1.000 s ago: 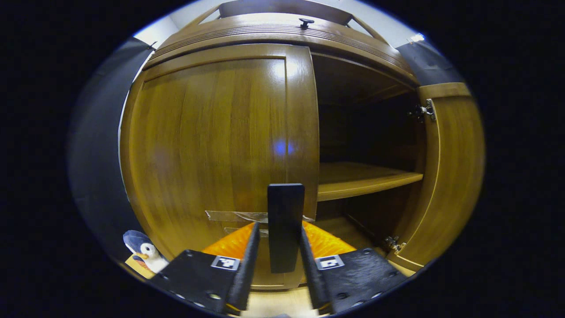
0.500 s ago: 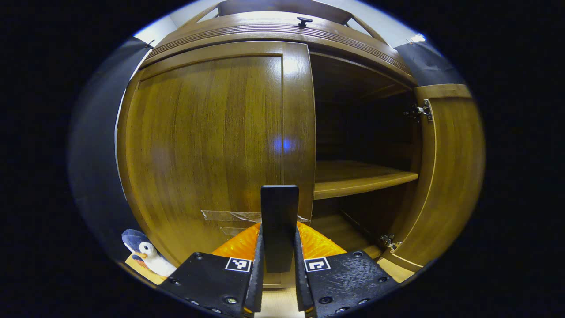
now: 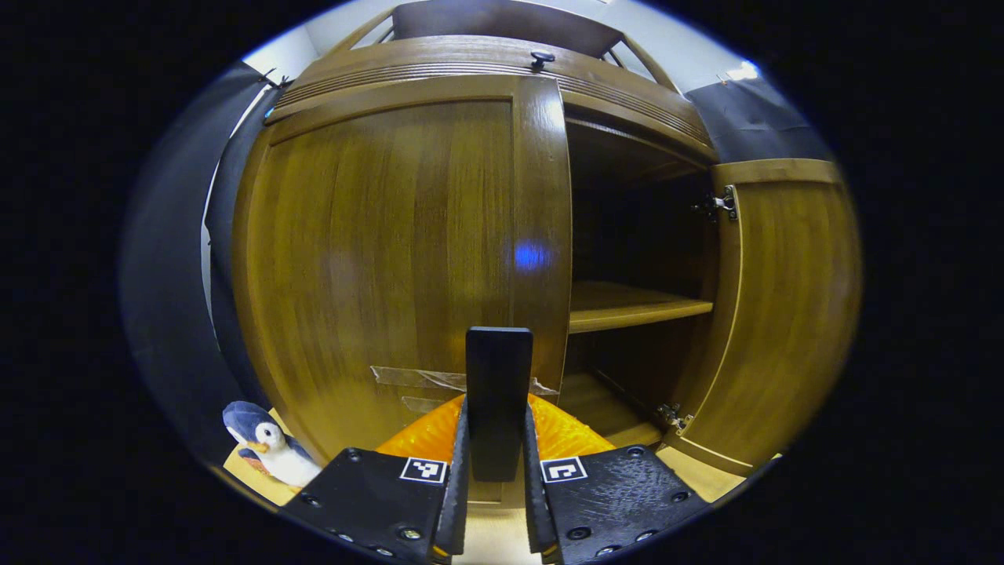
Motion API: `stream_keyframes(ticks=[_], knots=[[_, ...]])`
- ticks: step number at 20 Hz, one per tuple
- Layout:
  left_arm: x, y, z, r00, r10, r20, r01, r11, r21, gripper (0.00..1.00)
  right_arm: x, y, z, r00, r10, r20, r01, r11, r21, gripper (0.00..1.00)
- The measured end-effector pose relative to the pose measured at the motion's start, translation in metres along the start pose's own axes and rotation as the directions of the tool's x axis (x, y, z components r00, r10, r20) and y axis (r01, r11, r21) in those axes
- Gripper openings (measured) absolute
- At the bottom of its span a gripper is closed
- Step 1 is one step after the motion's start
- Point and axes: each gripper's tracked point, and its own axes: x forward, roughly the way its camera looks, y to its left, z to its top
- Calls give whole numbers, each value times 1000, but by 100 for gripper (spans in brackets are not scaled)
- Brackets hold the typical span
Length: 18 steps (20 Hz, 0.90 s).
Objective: Open the right door of the double-door shoe cabinet with the right hand, and open the left door with the left hand.
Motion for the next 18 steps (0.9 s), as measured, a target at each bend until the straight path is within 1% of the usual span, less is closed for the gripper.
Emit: stream_keyframes(ticks=[5, 7, 9, 10, 13, 16, 17, 18], knots=[[-30, 5, -3, 1000, -24, -1, 24, 1000, -12, 29, -4, 4, -5, 999, 38, 4, -38, 999, -6, 100], [-42, 9, -4, 1000, -27, 1, 27, 1000, -11, 29, -6, 11, -7, 998, 59, 2, -59, 998, -7, 100], [-54, 14, -6, 1000, -22, 2, 22, 1000, -7, 29, -13, 19, -14, 997, 78, 4, -78, 997, -11, 100], [-61, 21, -6, 1000, 0, 7, 0, 1000, 1, 29, -16, 23, -16, 996, 89, 4, -89, 996, -13, 100], [-82, 29, -9, 1000, -3, 2, 3, 1000, -24, 29, -19, 31, -19, 992, 122, 5, -122, 992, -13, 100], [-98, 27, -8, 1000, -25, 14, 26, 1000, -8, 29, -21, 41, -20, 988, 153, 7, -153, 988, -10, 100], [-105, 31, -6, 1000, -9, 24, 9, 1000, 15, 29, -21, 43, -21, 987, 161, 8, -161, 987, -10, 100], [-111, 42, -1, 997, 42, 58, -46, 997, 60, 29, -22, 45, -21, 986, 169, 9, -169, 986, -12, 100]])
